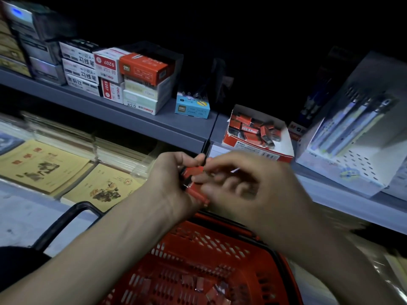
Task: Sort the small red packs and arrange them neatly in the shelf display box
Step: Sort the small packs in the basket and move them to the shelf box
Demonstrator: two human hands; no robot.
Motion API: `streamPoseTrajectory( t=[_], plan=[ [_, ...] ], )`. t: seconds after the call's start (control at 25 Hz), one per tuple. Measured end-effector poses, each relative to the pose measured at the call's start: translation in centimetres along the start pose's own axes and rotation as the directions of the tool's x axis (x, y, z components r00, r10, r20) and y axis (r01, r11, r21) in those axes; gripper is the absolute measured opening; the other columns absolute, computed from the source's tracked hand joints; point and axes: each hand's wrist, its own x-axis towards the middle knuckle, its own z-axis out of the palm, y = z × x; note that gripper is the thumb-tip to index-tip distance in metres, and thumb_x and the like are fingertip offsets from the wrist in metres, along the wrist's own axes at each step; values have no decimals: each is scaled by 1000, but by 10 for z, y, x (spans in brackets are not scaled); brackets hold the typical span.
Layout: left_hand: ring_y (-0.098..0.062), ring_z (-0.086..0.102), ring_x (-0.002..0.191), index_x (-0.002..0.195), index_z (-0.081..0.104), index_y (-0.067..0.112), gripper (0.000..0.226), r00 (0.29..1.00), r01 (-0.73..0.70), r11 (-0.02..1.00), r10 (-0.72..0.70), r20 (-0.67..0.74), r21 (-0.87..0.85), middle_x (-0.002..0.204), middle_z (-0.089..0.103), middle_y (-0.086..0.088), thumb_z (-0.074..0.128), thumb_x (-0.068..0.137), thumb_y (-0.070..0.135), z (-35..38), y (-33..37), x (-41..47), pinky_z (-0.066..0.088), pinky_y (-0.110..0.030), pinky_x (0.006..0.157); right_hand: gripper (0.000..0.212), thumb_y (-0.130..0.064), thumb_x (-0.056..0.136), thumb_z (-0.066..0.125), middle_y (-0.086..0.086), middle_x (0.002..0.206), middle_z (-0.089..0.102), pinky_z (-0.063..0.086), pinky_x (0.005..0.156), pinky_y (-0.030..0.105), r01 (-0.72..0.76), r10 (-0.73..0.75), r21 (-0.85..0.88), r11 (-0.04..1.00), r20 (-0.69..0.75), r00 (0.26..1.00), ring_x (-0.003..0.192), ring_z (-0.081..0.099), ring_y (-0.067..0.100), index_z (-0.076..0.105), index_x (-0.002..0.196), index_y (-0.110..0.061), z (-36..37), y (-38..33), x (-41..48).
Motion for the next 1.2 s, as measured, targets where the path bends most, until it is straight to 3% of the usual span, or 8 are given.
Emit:
streamPoseTrajectory(
  t=[0.12, 0.28, 0.48, 0.6, 0.8, 0.96, 1.08, 1.2],
  plan=[
    [-18, 60, 70, 96, 59, 3, 17, 997, -62, 998, 63, -37, 17, 80, 60, -16, 43, 91, 0, 5, 3, 0, 54, -26, 82, 36, -25, 82, 84, -14, 102, 59, 55, 72, 31, 99, -95, -108, 989, 42, 995, 83, 64, 14, 73, 114, -40, 7, 11, 2],
    [-20, 59, 75, 92, 60, -2, 18, 998, -22, 1000, 22, 67, 9, 84, 59, -16, 43, 92, 3, 7, 3, -3, 51, -29, 76, 19, -18, 90, 78, -12, 96, 70, 54, 75, 32, 191, -204, -107, 976, -121, 971, 91, 67, 9, 80, 108, -24, 2, 20, 10],
    [-38, 61, 115, 132, 54, -11, 47, 995, -32, 999, 33, 99, -10, 133, 53, -30, 38, 88, -4, 9, -1, 1, 56, -49, 88, 15, -14, 92, 74, -7, 94, 75, 58, 72, 24, 54, -46, 8, 998, -403, 914, 82, 71, 9, 79, 104, -22, -22, 24, 20],
    [-37, 65, 101, 116, 58, -15, 23, 995, -46, 996, 39, 89, 77, 114, 57, -26, 46, 98, -8, 16, -3, -1, 55, -53, 95, 11, -24, 94, 72, -4, 90, 71, 55, 73, 27, -136, -74, -292, 947, -608, 790, 77, 67, 10, 77, 103, -21, -54, 46, 38],
    [-43, 75, 99, 106, 61, -14, 16, 988, -135, 980, 121, 101, 146, 93, 74, -31, 60, 99, 0, 15, -4, -1, 66, -43, 75, 15, -30, 93, 71, 10, 89, 65, 41, 70, 34, -367, 112, -677, 638, -391, 914, 103, 57, 31, 79, 101, -19, -59, 78, 60],
    [-29, 79, 85, 103, 68, -11, 32, 959, -284, 871, 261, 112, 401, 94, 78, -22, 73, 93, 19, 8, -6, -3, 63, -25, 58, 17, -32, 97, 66, 1, 92, 69, 42, 75, 32, -324, 124, -541, 776, -372, 920, 103, 55, 22, 80, 99, -24, -67, 71, 53],
    [-12, 52, 48, 83, 71, 8, 31, 912, -397, 646, 358, 200, 652, 65, 59, -4, 75, 90, 37, 5, -10, -3, 35, -19, 42, 14, -38, 93, 70, -11, 80, 72, 46, 69, 23, -246, 214, -53, 968, -345, 914, 77, 65, 5, 80, 90, -27, -48, 42, 32],
    [-10, 31, 40, 73, 74, 19, 25, 888, -457, 560, 336, 314, 691, 53, 47, 4, 72, 88, 40, 5, -16, -6, 22, -22, 45, 16, -31, 87, 79, -3, 79, 76, 53, 59, 28, -246, 279, 224, 943, -129, 952, 66, 71, 11, 79, 102, -26, -22, 22, 23]
  ],
)
